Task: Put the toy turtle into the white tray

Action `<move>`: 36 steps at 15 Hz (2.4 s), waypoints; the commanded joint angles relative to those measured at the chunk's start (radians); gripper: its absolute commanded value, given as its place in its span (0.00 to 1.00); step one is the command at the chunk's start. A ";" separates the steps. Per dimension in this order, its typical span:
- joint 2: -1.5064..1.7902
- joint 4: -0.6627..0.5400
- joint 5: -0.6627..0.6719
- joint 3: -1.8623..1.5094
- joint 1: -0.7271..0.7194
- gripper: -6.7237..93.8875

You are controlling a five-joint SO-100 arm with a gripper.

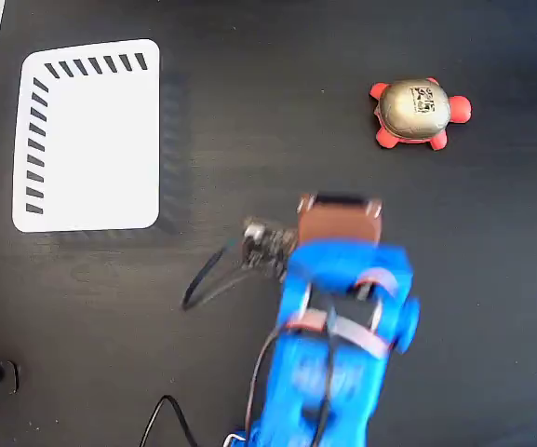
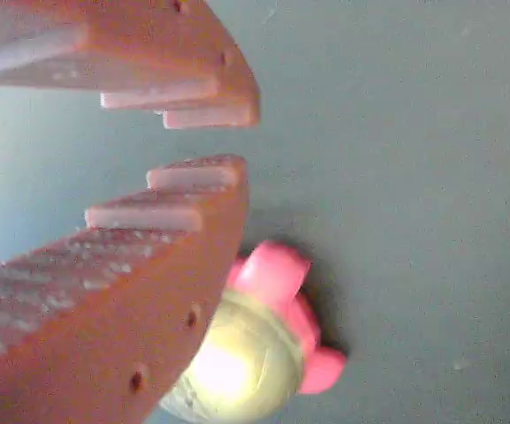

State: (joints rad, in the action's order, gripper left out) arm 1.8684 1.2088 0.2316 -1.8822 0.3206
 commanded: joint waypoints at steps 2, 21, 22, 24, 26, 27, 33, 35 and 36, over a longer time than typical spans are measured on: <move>-0.218 0.104 0.044 0.423 0.080 0.10; -0.976 0.215 0.339 1.241 0.189 0.51; -0.991 0.207 0.341 1.243 0.193 0.54; -1.031 0.219 0.345 1.272 0.198 0.57; -1.072 0.224 0.347 1.304 0.204 0.57; -1.094 0.224 0.347 1.319 0.207 0.59; -1.215 0.230 0.344 1.448 0.215 0.62; -1.246 0.230 0.344 1.473 0.216 0.61; -1.269 0.241 0.345 1.500 0.216 0.61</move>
State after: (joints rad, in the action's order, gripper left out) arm 0.5614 1.4389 0.5706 -0.4556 0.5216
